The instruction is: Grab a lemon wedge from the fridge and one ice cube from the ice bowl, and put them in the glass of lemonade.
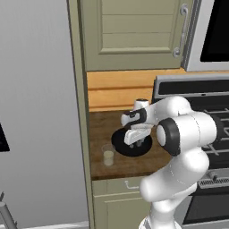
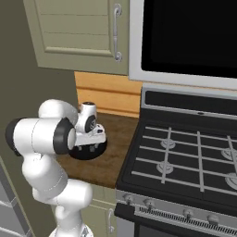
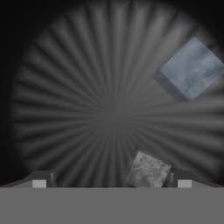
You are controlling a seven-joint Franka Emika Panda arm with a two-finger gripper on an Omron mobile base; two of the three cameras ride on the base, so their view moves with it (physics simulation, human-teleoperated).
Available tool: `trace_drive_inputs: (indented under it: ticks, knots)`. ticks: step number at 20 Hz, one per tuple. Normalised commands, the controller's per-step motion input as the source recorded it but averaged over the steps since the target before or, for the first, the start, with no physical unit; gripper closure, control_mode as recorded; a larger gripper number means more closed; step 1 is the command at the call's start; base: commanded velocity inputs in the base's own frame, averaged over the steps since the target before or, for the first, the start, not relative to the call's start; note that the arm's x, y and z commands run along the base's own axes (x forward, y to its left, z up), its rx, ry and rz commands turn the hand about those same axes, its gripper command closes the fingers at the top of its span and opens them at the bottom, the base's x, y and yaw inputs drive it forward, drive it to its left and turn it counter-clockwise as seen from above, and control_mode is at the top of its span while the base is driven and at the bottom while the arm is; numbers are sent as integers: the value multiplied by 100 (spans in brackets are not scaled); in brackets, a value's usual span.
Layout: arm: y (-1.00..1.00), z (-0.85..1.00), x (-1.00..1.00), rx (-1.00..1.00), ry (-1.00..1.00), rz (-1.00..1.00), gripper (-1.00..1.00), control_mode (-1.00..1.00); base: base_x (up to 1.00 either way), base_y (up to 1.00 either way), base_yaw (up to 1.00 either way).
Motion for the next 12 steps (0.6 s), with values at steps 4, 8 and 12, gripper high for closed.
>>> trace_drive_inputs:
  ticks: [4, 8, 12]
  knots:
    - [0, -10, 27, 0, 0, 0, -100, -100, 0, 0, 0]
    - [0, -1, 19, 0, 4, 0, -100, -100, 0, 0, 0]
    - [0, 0, -20, 0, 0, 0, -100, -100, 0, 0, 0]
